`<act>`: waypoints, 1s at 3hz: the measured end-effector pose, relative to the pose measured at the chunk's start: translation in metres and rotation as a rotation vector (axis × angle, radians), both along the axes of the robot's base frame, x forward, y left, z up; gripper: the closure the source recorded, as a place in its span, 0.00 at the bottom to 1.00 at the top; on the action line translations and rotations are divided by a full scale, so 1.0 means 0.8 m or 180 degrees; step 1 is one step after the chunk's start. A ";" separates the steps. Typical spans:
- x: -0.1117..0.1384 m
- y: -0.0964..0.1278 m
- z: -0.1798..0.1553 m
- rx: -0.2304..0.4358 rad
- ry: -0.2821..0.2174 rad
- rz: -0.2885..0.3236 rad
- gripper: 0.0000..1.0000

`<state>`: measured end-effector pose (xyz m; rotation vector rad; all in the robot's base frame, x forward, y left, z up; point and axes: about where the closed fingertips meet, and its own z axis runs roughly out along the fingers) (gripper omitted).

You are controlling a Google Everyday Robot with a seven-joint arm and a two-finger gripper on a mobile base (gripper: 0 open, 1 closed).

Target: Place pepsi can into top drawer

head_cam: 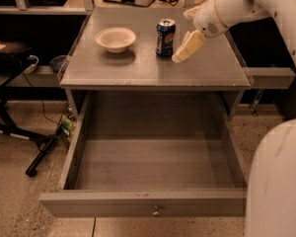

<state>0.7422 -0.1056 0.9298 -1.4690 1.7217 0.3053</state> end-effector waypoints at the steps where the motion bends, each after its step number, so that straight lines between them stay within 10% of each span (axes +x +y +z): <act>1: 0.025 0.006 0.002 -0.0001 -0.0102 -0.0001 0.00; 3: 0.064 0.035 0.002 -0.0062 -0.0174 0.0119 0.00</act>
Offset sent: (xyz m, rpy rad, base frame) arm 0.0734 0.0166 0.0219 -0.0157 -0.1087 0.0197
